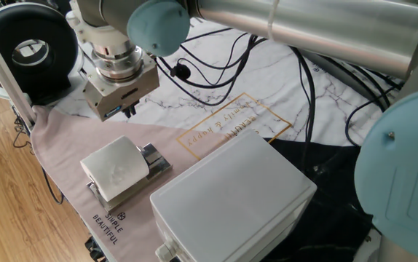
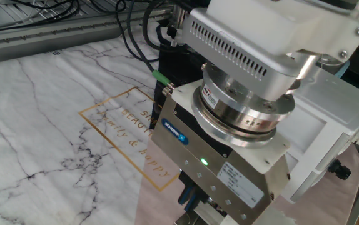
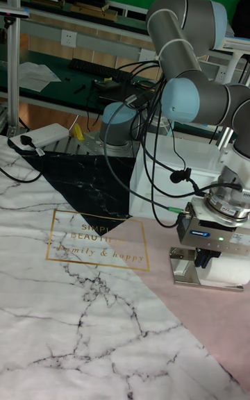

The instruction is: Take the roll of paper down from the shelf

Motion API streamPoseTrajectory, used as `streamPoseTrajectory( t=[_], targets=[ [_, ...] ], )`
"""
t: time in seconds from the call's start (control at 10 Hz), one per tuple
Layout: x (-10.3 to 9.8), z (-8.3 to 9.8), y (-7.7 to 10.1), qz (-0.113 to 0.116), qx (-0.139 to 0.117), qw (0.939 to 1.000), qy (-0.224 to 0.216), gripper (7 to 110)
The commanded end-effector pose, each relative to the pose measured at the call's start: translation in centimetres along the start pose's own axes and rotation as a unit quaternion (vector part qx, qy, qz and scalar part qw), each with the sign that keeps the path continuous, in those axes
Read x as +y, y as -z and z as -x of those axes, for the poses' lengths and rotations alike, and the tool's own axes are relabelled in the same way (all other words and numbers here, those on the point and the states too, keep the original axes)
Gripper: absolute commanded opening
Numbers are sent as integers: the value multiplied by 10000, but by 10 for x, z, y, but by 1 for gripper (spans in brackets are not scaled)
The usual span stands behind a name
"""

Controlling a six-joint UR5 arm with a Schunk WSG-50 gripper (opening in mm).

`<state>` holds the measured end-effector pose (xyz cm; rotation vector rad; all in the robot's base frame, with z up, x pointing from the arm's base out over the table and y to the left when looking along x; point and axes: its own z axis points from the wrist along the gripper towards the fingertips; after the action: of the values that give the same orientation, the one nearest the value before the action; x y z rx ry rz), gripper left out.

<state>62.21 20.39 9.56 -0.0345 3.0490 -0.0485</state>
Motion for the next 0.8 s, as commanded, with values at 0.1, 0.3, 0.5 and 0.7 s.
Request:
streamPoseTrajectory(
  t=[0.1,0.3,0.5,0.7],
  targets=[
    [51,9,3,396,58,9992,-71,22],
    [93,1,18,512,407,9971,-396,66],
    [114,-7,19,482,585,9953,-610,66],
    [117,-8,4,471,500,9967,-421,107]
  ],
)
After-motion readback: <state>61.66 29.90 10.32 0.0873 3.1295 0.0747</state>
